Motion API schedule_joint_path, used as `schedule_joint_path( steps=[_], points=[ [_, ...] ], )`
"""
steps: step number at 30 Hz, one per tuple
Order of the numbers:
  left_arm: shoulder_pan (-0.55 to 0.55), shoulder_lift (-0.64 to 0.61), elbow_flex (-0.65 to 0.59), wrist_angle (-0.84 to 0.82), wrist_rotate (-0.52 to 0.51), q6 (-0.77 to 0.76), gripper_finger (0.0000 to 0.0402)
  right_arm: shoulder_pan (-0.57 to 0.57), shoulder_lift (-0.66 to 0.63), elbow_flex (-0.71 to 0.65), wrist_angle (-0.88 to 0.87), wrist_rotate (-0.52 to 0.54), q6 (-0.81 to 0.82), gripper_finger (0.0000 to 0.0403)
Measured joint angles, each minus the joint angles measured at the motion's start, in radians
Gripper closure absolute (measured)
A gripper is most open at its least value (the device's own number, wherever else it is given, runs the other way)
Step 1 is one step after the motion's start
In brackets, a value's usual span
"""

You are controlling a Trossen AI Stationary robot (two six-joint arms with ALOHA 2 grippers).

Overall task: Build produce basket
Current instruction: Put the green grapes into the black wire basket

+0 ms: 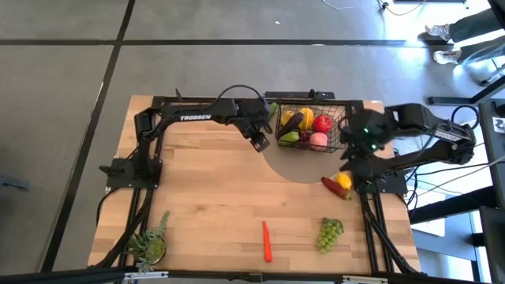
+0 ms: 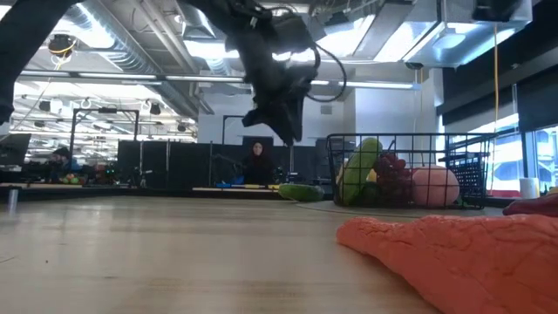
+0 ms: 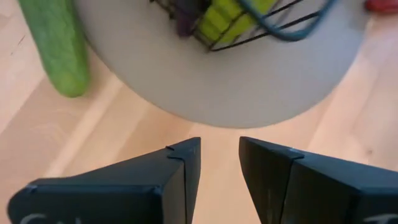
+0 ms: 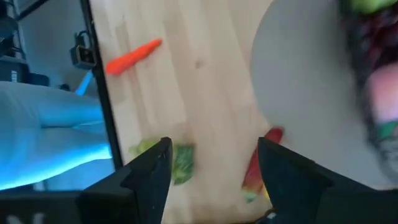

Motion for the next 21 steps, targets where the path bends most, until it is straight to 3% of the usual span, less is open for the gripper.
schedule_joint_path(
  steps=[9,13,21],
  points=[
    [-0.070,-0.070,0.000,0.004,-0.049,-0.160,0.0303,0.230,-0.164,-0.202,-0.003,-0.093,0.182,0.0176],
    [-0.091,-0.103,0.000,0.018,-0.064,-0.198,0.0303,0.325,-0.207,-0.313,-0.004,-0.156,0.115,0.0176],
    [-0.150,-0.141,0.000,0.048,-0.079,-0.177,0.0303,0.397,-0.219,-0.522,0.054,-0.147,-0.021,0.0176]
  ],
)
